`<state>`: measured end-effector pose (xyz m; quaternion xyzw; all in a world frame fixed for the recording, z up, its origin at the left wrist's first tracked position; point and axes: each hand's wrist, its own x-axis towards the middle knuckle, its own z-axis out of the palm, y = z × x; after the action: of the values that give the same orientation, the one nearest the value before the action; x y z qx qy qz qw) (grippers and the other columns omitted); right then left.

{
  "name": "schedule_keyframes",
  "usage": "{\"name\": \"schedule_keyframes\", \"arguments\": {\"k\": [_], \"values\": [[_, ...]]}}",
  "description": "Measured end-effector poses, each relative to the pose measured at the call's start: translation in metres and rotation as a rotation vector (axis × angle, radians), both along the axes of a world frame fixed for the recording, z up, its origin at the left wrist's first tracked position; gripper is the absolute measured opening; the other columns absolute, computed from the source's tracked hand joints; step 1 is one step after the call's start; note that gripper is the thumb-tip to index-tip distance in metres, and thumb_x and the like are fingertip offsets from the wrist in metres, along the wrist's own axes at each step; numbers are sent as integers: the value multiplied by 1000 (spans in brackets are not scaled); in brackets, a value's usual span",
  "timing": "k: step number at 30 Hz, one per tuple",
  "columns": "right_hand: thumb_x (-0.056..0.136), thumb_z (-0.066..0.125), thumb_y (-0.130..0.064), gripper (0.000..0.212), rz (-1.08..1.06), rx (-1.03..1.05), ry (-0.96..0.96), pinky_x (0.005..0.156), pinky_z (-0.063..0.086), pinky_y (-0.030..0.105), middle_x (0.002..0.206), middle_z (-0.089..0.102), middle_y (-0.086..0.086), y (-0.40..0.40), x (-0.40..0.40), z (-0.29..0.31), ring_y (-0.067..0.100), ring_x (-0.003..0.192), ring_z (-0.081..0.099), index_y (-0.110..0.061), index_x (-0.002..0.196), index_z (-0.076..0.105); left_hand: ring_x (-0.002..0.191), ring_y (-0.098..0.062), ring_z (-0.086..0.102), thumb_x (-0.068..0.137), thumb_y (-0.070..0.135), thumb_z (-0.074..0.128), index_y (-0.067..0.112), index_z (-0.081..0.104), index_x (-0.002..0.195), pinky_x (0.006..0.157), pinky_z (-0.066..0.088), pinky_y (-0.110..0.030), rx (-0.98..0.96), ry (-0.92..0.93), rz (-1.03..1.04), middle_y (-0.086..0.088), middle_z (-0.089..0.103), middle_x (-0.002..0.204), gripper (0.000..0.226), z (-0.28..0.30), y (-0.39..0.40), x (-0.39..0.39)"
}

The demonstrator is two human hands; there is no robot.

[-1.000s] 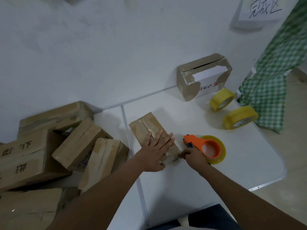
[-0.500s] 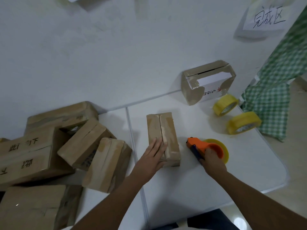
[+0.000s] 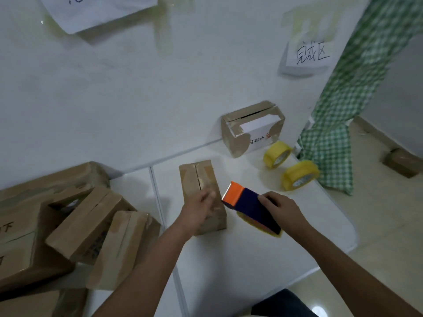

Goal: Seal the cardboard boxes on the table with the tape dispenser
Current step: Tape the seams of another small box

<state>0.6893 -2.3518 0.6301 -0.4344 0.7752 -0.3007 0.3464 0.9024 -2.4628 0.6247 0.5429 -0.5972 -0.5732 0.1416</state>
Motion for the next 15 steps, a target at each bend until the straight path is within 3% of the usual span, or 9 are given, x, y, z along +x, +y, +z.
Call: {"name": "schedule_keyframes", "arguments": {"k": [3,5,11,15], "values": [[97,49,-45,29,39,-38,67,60,38,25,75,64,-11,-2,1,13,7,72,60,-26,80,64,99,-20,71,101,39,52,11,70,111,86,56,-31,427,233,155,-8,75,104,35,15,-2,-8],[96,50,-46,30,70,-42,101,60,40,25,76,65,-12,-5,2,17,7,73,60,-24,82,66,93,-20,72,99,34,57,7,68,113,73,58,-28,540,342,210,-13,75,104,32,21,1,-7],[96,50,-48,31,129,-45,103,61,43,23,77,66,-12,-10,5,21,5,72,61,-24,86,67,81,-14,73,92,24,67,7,69,111,62,56,-22,562,408,230,-9,75,95,25,27,8,1],[96,46,-54,41,154,-48,136,60,43,23,74,65,-10,-13,5,23,7,70,61,-21,84,67,91,-18,71,95,14,64,5,68,114,70,58,-24,545,395,247,-15,73,106,22,24,13,3]]}}
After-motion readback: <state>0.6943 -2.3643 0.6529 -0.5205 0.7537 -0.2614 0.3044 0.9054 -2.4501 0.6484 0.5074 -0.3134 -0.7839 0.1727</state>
